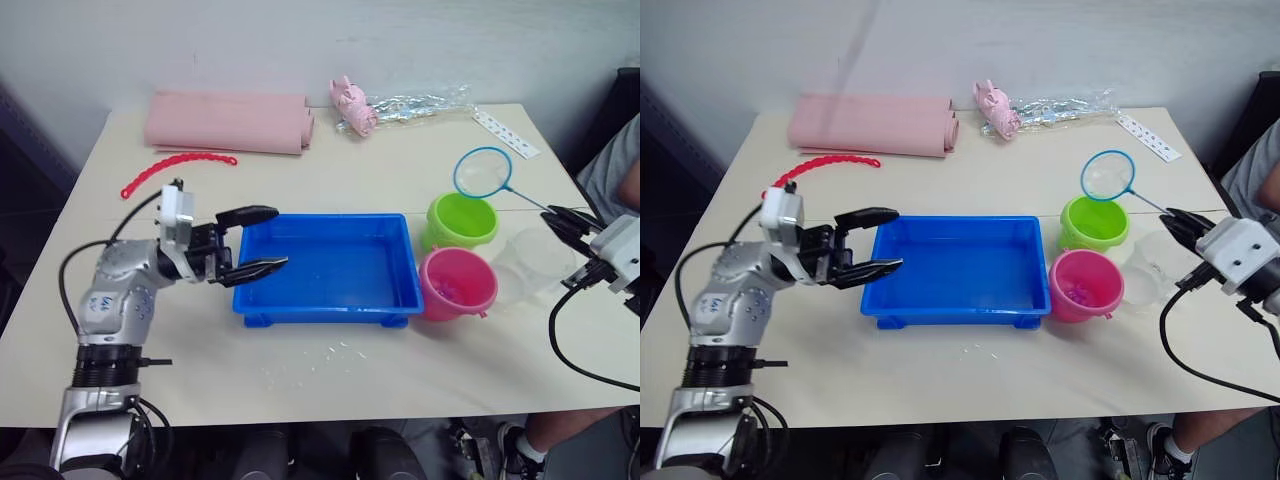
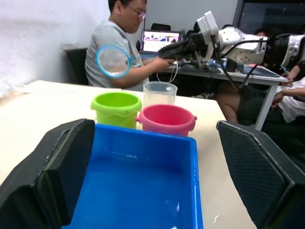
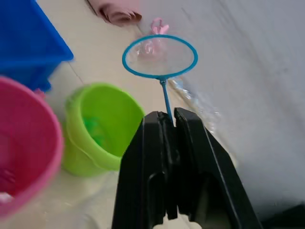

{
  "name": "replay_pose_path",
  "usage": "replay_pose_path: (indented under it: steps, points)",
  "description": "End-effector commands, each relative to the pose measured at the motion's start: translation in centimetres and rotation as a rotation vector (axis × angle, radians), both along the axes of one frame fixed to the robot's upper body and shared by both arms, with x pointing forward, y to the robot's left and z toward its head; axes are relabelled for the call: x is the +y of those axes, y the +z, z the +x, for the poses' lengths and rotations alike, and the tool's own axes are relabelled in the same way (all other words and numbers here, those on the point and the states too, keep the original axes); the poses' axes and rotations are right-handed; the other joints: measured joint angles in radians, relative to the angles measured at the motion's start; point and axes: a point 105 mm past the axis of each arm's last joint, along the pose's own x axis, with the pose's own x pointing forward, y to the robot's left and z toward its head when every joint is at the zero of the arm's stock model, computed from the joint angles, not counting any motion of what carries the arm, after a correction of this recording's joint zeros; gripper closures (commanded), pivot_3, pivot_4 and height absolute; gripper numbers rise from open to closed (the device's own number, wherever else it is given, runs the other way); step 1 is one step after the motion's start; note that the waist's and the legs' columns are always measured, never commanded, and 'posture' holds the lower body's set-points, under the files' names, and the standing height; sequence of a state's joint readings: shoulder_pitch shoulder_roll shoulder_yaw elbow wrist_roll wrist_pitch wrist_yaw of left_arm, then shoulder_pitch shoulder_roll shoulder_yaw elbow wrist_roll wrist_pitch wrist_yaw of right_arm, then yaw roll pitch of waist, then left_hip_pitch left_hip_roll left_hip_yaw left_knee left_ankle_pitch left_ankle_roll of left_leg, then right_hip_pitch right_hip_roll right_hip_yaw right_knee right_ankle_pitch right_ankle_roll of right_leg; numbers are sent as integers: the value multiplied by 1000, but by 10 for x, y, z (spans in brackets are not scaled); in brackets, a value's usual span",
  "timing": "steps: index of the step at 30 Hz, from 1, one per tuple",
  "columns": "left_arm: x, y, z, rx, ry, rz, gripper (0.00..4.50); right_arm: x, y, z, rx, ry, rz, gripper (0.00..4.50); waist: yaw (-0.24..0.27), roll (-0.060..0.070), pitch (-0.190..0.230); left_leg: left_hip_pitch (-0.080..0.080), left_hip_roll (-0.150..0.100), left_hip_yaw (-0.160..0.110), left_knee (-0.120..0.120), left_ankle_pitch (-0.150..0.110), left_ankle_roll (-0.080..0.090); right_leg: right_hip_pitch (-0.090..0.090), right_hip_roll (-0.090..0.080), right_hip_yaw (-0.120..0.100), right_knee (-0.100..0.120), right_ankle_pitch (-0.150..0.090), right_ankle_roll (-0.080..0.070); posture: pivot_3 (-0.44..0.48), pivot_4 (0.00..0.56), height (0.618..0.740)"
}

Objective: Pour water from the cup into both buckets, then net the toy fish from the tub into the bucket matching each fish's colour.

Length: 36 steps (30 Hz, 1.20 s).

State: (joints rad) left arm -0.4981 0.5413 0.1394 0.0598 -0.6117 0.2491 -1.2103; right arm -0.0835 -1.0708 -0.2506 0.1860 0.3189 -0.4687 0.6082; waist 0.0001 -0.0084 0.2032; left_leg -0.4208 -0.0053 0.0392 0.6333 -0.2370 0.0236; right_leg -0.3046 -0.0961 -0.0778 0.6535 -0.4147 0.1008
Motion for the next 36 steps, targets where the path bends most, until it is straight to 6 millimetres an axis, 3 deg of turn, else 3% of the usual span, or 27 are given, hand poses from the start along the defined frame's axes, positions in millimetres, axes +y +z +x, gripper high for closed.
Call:
replay_pose_path:
  steps: [1, 3, 7, 11, 14, 16, 20, 23, 26, 33, 36]
  points:
    - [25, 31, -3, -3, 17, -28, 23, 58, 6, -20, 290, 348, 346, 4500, 1, 0, 0, 0, 0, 0, 0, 0, 0, 0, 0, 0, 0, 0, 0, 0, 150, 740]
    - [32, 33, -4, -14, 32, -25, 23, 75, 2, -26, 346, 424, 367, 4500, 2, 0, 0, 0, 0, 0, 0, 0, 0, 0, 0, 0, 0, 0, 0, 0, 150, 740]
    - [45, 10, -33, -20, -22, 174, 23, 118, -29, -44, 509, 624, 261, 4500, -3, 0, 0, 0, 0, -1, 0, 0, 0, 0, -1, 0, -1, 0, 0, 0, 150, 740]
    - [56, -15, -64, -28, -116, 350, 23, 144, -54, -55, 607, 772, 210, 4500, -4, 0, 0, 0, 1, -1, -2, -1, 0, 0, 0, 1, -3, 0, 0, 0, 150, 740]
    - [61, -24, -78, -4, -117, 367, 23, 161, -80, -67, 676, 881, 136, 4500, -1, 0, 0, 0, 0, -1, -1, -1, 0, -1, -1, 1, -6, 0, 0, 0, 150, 740]
    - [64, -29, -83, 9, -102, 371, 23, 169, -95, -73, 696, 924, 94, 4500, 1, 0, 0, 0, 0, -1, -1, -1, 0, 0, -1, 1, -7, 0, 0, 0, 150, 740]
    - [63, -46, -97, 36, -123, 409, 23, 185, -116, -64, 714, 906, 180, 4500, -1, -1, 0, 0, 0, -2, 0, -1, 1, 1, -3, 1, -8, 0, -1, 0, 150, 740]
    - [61, -57, -107, 81, -142, 421, 23, 193, -144, -61, 731, 903, 124, 4500, -4, -1, 0, 1, 0, -2, 0, -1, 1, 1, -2, 1, -7, 0, -1, 0, 150, 740]
    - [56, -55, -108, 89, -129, 405, 23, 201, -159, -54, 728, 887, 129, 4500, -4, -1, 0, 1, 0, -2, -1, -1, 0, 0, -2, 1, -7, 0, -1, 0, 150, 740]
    - [54, -57, -112, 100, -125, 417, 23, 211, -191, -56, 778, 900, 118, 4500, -4, -1, -1, 1, 0, -2, 0, -1, 0, 0, -2, 1, -6, 0, -1, 0, 150, 740]
    - [53, -55, -109, 115, -107, 399, 23, 211, -194, -52, 800, 874, 151, 4500, -5, -1, -1, 1, 0, -1, -1, -1, 0, 0, -2, 1, -6, 0, -1, 0, 150, 740]
